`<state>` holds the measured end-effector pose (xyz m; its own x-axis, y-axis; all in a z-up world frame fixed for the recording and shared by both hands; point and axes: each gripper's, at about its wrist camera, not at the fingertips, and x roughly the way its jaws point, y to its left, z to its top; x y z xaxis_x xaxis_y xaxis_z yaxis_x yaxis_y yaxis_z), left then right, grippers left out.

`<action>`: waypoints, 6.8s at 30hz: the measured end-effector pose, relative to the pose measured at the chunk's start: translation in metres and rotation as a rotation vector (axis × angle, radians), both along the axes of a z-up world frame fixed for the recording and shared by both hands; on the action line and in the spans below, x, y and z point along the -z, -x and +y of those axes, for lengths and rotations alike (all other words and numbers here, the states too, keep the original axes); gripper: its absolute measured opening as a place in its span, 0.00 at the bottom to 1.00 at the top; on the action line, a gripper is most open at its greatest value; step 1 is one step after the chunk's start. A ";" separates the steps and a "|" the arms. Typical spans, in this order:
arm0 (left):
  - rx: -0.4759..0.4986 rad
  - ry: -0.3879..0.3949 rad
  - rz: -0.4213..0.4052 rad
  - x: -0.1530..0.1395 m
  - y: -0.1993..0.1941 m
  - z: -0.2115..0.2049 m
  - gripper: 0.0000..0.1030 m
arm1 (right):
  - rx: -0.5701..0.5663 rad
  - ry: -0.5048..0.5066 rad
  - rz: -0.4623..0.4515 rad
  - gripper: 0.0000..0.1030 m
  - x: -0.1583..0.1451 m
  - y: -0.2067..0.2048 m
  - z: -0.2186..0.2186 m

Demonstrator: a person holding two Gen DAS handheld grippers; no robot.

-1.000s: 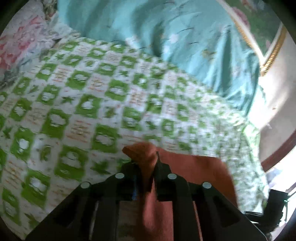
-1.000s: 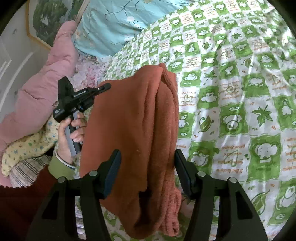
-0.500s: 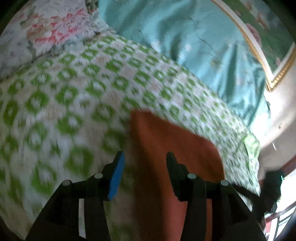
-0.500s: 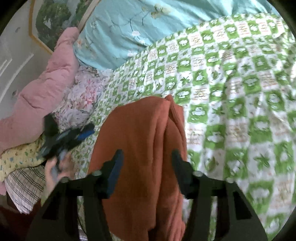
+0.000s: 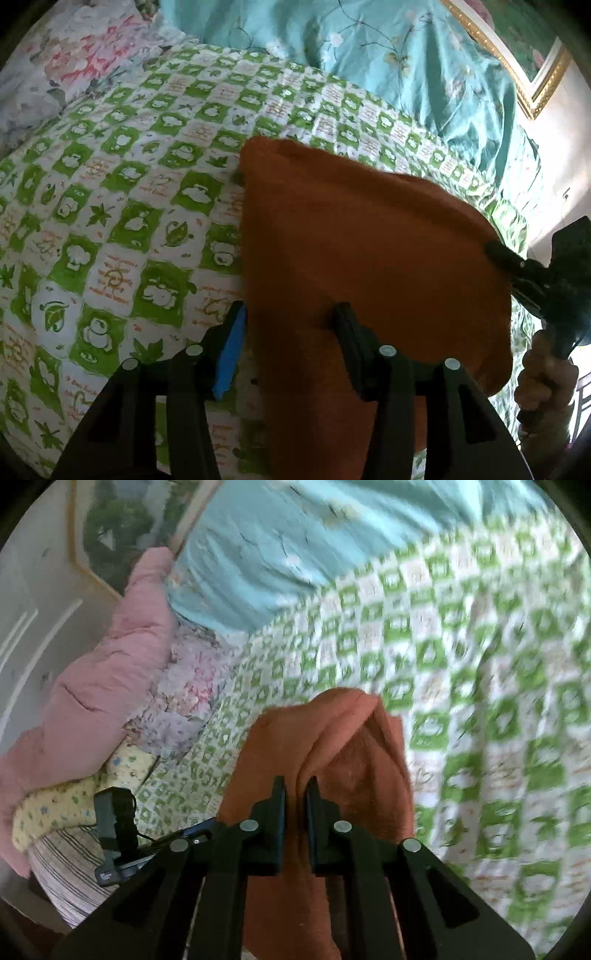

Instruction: Fold small clothes

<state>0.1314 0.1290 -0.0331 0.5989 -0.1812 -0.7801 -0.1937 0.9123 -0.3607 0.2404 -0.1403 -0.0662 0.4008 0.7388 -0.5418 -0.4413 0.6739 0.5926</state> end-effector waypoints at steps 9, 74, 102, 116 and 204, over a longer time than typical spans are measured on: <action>0.023 0.020 0.058 0.017 -0.003 -0.004 0.54 | 0.095 0.109 0.135 0.10 0.072 -0.012 -0.015; 0.094 -0.247 -0.011 0.027 0.116 -0.062 0.07 | 0.153 0.232 0.034 0.04 0.057 0.118 -0.057; 0.167 -0.091 -0.118 -0.028 0.086 -0.047 0.24 | 0.169 0.150 0.026 0.31 0.034 0.041 -0.037; 0.181 -0.055 -0.071 -0.002 0.045 -0.040 0.26 | 0.132 0.086 0.088 0.10 0.052 -0.024 -0.022; 0.073 -0.420 -0.034 -0.024 0.176 -0.077 0.92 | 0.053 0.405 -0.152 0.94 0.038 0.243 -0.010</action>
